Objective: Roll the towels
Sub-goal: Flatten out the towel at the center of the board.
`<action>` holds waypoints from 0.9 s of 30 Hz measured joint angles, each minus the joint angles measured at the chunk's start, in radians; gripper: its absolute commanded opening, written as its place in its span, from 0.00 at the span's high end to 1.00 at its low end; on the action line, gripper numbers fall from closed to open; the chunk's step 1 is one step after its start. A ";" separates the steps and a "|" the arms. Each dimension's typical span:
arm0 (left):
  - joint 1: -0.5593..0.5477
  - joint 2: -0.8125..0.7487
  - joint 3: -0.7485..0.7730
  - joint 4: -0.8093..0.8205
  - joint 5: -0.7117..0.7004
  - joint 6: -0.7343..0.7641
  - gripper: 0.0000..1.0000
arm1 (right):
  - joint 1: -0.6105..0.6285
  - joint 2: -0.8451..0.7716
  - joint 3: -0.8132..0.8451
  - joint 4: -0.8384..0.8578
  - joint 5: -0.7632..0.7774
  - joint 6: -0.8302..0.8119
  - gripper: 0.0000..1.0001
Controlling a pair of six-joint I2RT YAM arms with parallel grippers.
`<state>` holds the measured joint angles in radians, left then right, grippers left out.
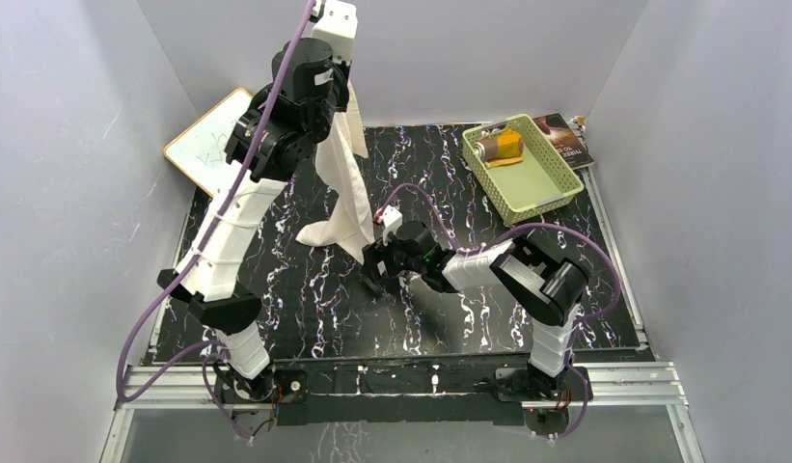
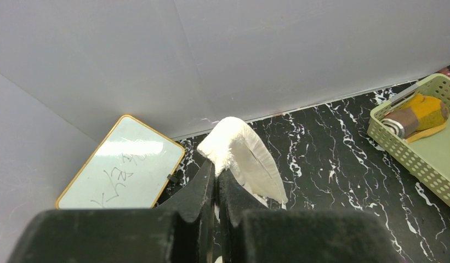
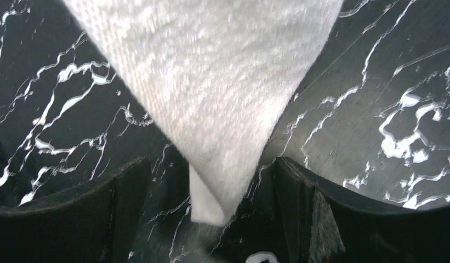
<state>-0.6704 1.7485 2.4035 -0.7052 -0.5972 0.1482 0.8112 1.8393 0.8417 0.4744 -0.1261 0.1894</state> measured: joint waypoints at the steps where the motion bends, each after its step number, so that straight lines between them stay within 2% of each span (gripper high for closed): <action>1: 0.000 0.000 -0.001 0.000 -0.006 0.002 1.00 | 0.000 0.011 0.000 -0.002 0.003 0.000 0.22; 3: 0.000 -0.002 -0.011 0.002 -0.019 0.005 1.00 | 0.002 0.017 0.002 0.004 0.013 0.000 0.30; 6: 0.000 -0.010 -0.039 0.001 -0.032 0.008 1.00 | 0.002 0.018 0.002 0.000 0.026 0.005 0.50; 8: 0.005 -0.015 -0.057 0.000 -0.038 0.009 1.00 | 0.002 0.018 0.002 0.000 0.030 0.012 0.66; 11: 0.016 -0.017 -0.063 -0.006 -0.042 0.008 1.00 | 0.002 0.018 0.001 -0.005 0.037 0.023 0.98; 16: 0.084 -0.036 -0.063 -0.025 -0.043 0.003 1.00 | 0.002 -0.034 -0.036 -0.078 0.062 0.025 1.00; 21: 0.178 -0.066 -0.061 -0.066 -0.050 -0.021 1.00 | -0.002 -0.286 -0.058 -0.282 0.140 -0.039 1.00; 24: 0.213 -0.085 -0.058 -0.093 -0.048 -0.042 1.00 | -0.032 -0.440 0.022 -0.408 0.175 -0.101 1.00; 27: 0.224 -0.113 -0.058 -0.124 -0.014 -0.074 1.00 | -0.086 -0.502 0.198 -0.520 0.190 -0.162 1.00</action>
<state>-0.4465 1.6352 2.3451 -0.8291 -0.6117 0.0738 0.7254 1.3369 1.0393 -0.0452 0.0639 0.0277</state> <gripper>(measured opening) 0.014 0.012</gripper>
